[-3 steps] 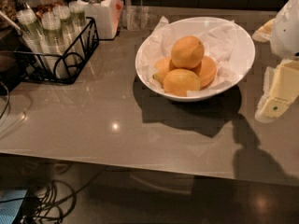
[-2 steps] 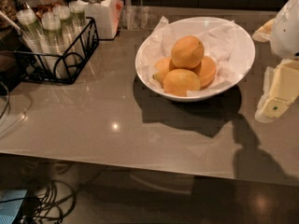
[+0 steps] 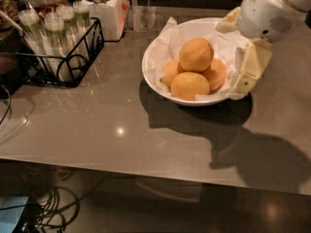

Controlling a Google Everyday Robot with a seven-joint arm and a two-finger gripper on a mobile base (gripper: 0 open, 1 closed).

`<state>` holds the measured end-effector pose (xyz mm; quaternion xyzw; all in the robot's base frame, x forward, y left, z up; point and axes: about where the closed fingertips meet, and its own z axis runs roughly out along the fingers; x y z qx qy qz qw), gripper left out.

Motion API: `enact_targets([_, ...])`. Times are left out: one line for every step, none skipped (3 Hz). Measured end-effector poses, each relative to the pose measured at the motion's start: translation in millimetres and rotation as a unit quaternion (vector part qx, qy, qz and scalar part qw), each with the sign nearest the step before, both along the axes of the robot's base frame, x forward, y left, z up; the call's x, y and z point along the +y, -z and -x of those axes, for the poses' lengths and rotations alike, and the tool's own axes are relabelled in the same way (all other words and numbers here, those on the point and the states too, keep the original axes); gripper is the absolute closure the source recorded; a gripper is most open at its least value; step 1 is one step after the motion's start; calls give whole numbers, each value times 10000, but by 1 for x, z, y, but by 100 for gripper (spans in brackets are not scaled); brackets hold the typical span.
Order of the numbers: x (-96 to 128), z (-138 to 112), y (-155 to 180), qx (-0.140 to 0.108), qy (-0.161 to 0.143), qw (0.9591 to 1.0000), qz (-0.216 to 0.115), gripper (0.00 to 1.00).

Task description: Pick orange from white bowl

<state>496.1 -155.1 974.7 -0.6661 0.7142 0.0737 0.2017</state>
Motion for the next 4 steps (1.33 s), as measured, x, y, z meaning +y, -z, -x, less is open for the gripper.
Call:
enact_targets([54, -50, -1, 61, -561, 9972, -501, 0])
enact_targets([59, -60, -7, -76, -557, 9967, -579, 0])
enact_targets([44, -117, 11, -68, -363, 9972, -643, 0])
enact_targets([45, -120, 17, -37, -327, 9974, -635, 0])
